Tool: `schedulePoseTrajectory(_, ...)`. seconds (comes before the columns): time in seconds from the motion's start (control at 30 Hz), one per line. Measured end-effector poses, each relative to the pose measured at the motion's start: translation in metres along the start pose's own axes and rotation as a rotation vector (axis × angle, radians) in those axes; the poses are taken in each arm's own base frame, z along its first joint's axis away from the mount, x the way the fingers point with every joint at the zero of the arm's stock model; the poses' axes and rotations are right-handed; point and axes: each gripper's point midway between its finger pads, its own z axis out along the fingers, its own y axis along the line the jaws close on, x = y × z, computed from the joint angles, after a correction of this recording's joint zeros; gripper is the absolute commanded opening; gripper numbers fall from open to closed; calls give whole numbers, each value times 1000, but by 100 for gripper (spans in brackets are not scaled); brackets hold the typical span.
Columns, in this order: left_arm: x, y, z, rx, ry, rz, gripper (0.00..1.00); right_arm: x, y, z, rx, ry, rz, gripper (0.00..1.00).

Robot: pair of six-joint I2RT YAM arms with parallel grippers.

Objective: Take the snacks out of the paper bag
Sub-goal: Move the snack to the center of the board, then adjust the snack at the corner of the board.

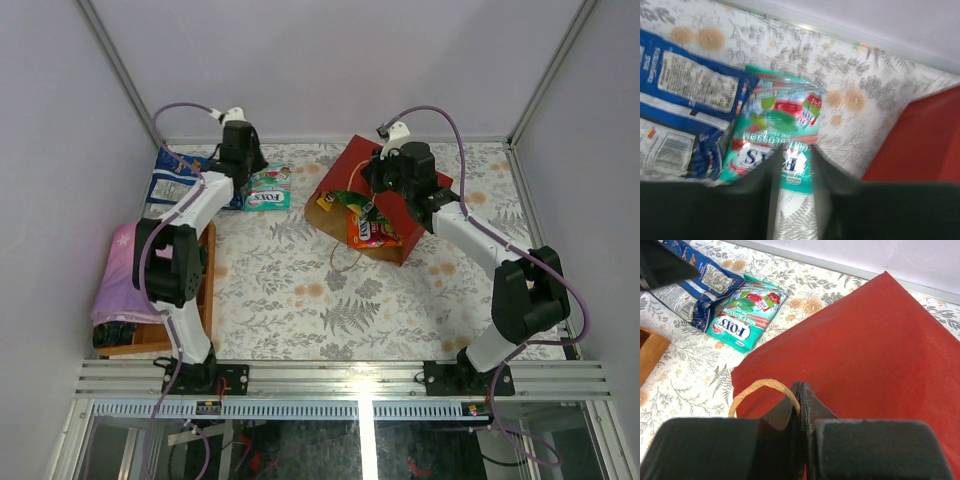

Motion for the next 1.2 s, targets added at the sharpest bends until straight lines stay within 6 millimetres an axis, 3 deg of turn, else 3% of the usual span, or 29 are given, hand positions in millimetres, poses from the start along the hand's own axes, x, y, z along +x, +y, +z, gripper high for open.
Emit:
schedulePoseTrajectory(0.03,-14,0,-4,15,-28,-20,0,0,0,0,-2,0,0,0)
schedulePoseTrajectory(0.1,-40,8,-2,37,-76,-59,0,0,1,0,-4,1,0,0)
schedulePoseTrajectory(0.17,-43,28,10,33,-69,-101,0,0,1,0,-4,1,0,0)
schedulePoseTrajectory(0.37,15,84,55,-2,106,-231,0,0,1,0,-4,1,0,0)
schedulePoseTrajectory(0.53,43,104,70,-17,182,-318,0,0,1,0,-4,1,-1,0)
schedulePoseTrajectory(0.77,52,122,102,-41,200,-374,0,2,0,0,-2,8,-3,0)
schedulePoseTrajectory(0.93,40,122,119,-32,176,-387,0,2,0,0,-2,8,-7,0)
schedulePoseTrajectory(1.1,36,120,116,-33,177,-387,0,1,-1,0,3,6,-14,0)
schedulePoseTrajectory(1.2,21,113,106,-30,153,-370,4,1,-1,0,5,8,-14,0)
